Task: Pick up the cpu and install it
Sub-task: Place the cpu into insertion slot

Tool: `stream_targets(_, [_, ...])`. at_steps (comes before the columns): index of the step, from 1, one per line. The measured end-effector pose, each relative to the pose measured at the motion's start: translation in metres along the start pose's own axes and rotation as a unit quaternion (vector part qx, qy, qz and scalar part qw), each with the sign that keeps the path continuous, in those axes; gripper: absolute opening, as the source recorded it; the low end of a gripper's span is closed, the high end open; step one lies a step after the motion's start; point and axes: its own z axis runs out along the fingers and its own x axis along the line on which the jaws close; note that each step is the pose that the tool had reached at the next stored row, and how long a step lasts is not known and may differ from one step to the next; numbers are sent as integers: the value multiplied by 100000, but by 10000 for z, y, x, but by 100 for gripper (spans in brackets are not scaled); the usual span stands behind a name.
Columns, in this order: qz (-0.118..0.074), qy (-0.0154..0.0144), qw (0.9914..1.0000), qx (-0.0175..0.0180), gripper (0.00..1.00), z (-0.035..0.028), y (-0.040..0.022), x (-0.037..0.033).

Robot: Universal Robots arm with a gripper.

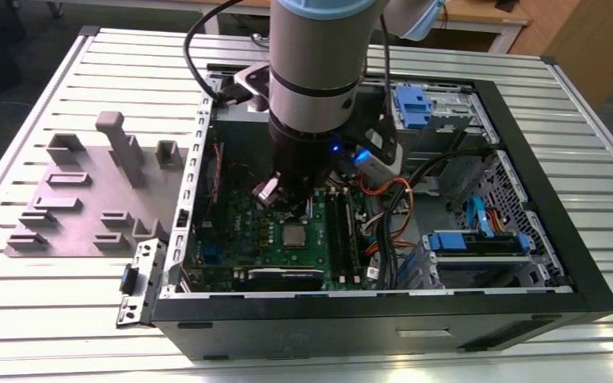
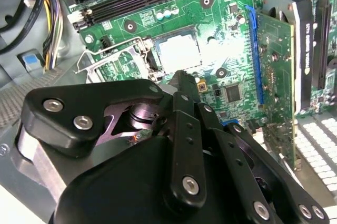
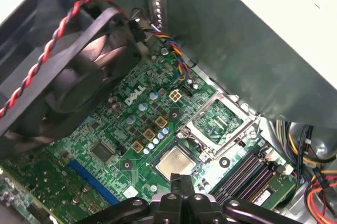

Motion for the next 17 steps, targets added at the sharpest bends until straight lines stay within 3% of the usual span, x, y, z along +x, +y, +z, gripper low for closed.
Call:
stream_targets(3, [-2666, 49, 99964, -10, 11, 1, 0, 0])
stream_targets(6, [-5273, 94, 99861, -19, 11, 2, 0, 0])
stream_targets(7, [-7912, 144, 99686, -29, 11, 4, 0, 0])
stream_targets(8, [-8430, 145, 99644, -32, 11, 6, -3, -3])
stream_targets(17, [-8420, 151, 99645, -30, 11, 10, -55, -58])
